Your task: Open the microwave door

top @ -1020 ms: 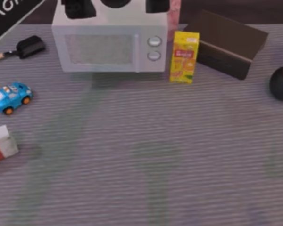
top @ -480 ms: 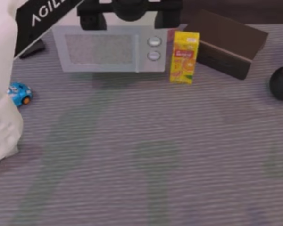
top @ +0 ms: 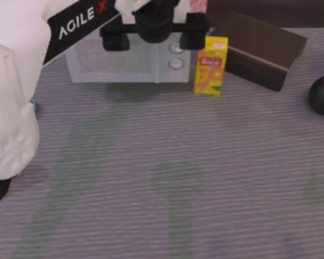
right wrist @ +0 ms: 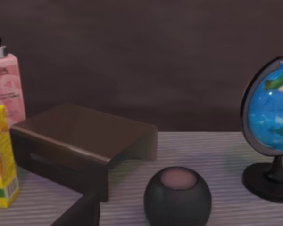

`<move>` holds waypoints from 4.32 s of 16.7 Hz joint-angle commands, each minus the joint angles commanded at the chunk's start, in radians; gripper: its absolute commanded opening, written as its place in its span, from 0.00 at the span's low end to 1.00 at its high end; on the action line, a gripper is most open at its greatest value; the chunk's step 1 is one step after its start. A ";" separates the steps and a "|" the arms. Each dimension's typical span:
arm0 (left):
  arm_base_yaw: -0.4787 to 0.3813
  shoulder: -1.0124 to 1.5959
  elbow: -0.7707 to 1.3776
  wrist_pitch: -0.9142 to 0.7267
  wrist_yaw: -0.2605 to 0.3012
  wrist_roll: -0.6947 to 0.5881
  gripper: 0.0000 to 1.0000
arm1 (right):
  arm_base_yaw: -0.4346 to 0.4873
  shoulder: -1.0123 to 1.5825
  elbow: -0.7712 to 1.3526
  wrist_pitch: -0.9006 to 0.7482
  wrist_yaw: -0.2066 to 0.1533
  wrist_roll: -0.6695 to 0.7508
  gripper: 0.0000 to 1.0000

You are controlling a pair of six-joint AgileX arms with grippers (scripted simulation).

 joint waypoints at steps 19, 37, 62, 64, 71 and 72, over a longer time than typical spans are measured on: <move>0.003 0.009 -0.005 0.012 0.002 0.003 0.00 | 0.000 0.000 0.000 0.000 0.000 0.000 1.00; -0.026 -0.112 -0.209 0.087 -0.013 -0.026 0.00 | 0.000 0.000 0.000 0.000 0.000 0.000 1.00; -0.032 -0.108 -0.215 0.090 -0.008 -0.027 0.00 | 0.000 0.000 0.000 0.000 0.000 0.000 1.00; -0.029 -0.132 -0.249 0.109 -0.003 -0.005 0.00 | 0.000 0.000 0.000 0.000 0.000 0.000 1.00; -0.019 -0.215 -0.377 0.178 0.033 0.073 0.00 | 0.000 0.000 0.000 0.000 0.000 0.000 1.00; -0.019 -0.215 -0.377 0.178 0.033 0.073 0.00 | 0.000 0.000 0.000 0.000 0.000 0.000 1.00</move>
